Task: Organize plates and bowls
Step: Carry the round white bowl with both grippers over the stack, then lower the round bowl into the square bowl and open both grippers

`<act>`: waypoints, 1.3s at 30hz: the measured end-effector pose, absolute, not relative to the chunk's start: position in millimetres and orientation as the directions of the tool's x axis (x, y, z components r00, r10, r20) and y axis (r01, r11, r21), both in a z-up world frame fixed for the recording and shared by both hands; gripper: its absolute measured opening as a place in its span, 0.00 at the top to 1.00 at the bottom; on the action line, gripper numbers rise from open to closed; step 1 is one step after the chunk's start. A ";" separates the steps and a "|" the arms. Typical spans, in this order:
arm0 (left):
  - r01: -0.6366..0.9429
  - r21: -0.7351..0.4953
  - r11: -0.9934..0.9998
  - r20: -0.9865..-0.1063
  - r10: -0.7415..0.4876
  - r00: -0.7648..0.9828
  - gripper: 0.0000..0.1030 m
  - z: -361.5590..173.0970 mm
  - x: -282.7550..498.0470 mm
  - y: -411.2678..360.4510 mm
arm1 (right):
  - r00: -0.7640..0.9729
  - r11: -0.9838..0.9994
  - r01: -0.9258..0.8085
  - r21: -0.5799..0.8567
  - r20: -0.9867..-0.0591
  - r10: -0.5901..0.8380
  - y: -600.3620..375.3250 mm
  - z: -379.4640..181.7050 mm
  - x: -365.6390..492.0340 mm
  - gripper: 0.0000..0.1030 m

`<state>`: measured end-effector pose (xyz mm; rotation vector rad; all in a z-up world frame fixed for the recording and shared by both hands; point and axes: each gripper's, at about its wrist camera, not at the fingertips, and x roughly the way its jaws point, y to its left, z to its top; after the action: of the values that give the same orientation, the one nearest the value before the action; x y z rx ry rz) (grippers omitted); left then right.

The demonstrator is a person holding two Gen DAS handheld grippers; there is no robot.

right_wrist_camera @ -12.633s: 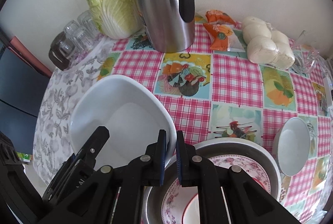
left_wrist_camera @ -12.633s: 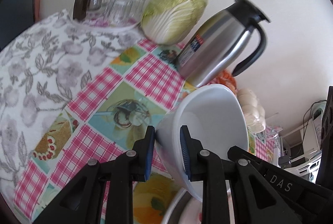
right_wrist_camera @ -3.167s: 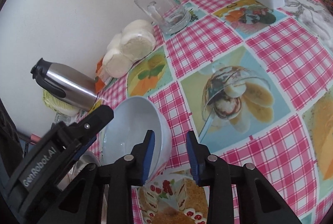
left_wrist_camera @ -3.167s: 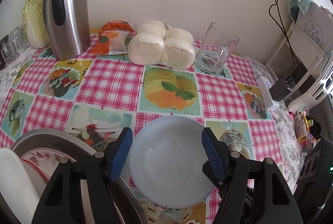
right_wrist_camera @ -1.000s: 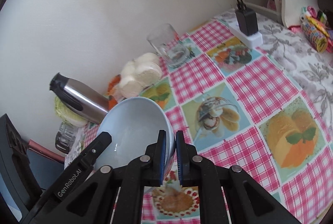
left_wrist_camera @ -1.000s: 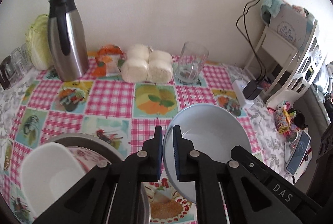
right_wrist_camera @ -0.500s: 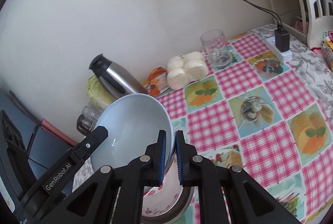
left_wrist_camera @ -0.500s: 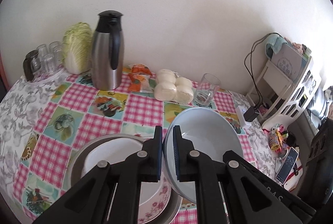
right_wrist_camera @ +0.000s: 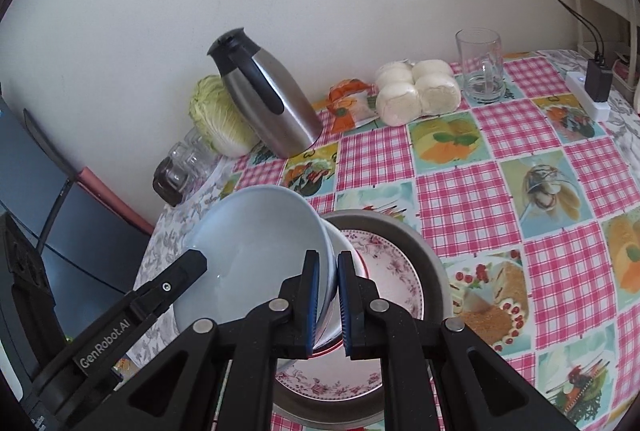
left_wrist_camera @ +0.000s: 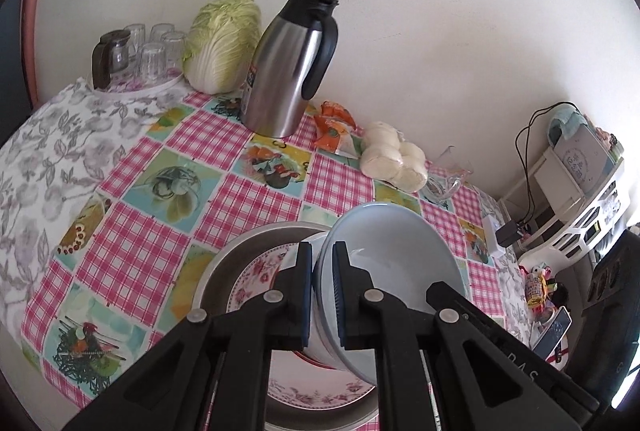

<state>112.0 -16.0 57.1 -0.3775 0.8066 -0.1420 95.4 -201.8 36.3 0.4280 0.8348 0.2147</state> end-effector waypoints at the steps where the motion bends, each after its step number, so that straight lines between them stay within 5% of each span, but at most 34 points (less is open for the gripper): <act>1: -0.022 -0.391 0.920 -0.679 -0.272 0.682 0.91 54.4 113.6 -13.6 | 0.651 0.896 -0.017 0.443 -0.675 0.346 -200.1 33.9 97.2 0.90; 25: -0.073 -0.433 0.898 -0.696 -0.282 0.660 0.91 34.1 123.8 -0.3 | 0.678 0.909 -0.001 0.417 -0.668 0.307 -203.5 25.8 102.9 0.79; 26: -0.072 -0.431 0.900 -0.694 -0.279 0.663 0.91 35.7 122.5 0.2 | 0.679 0.910 0.001 0.414 -0.669 0.304 -204.3 25.9 101.8 0.77; 27: -0.070 -0.428 0.901 -0.692 -0.277 0.667 0.90 37.4 121.0 0.6 | 0.681 0.911 0.003 0.412 -0.668 0.300 -205.2 26.5 100.0 0.64; 29: -0.077 -0.418 0.905 -0.692 -0.263 0.672 0.79 39.9 117.3 1.8 | 0.690 0.912 0.009 0.410 -0.663 0.291 -207.6 28.6 95.1 0.42; 31: -0.078 -0.404 0.911 -0.688 -0.247 0.682 0.42 41.9 111.4 2.4 | 0.697 0.913 0.009 0.408 -0.657 0.287 -209.9 31.2 90.5 0.39; 35: -0.079 -0.378 0.922 -0.685 -0.221 0.695 0.30 45.4 99.5 3.4 | 0.704 0.917 0.006 0.400 -0.653 0.280 -212.3 32.9 79.3 0.24; 37: -0.095 -0.339 0.936 -0.690 -0.179 0.702 0.13 46.0 91.5 3.5 | 0.708 0.921 0.004 0.389 -0.651 0.272 -213.0 33.0 73.3 0.16; 39: -0.103 -0.303 0.947 -0.690 -0.144 0.709 0.12 46.2 83.8 4.9 | 0.716 0.927 0.008 0.375 -0.650 0.257 -214.7 32.6 66.4 0.05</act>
<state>83.8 4.9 46.2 -0.3342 0.7863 -0.0231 66.4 -214.7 32.6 0.3685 0.7650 0.1412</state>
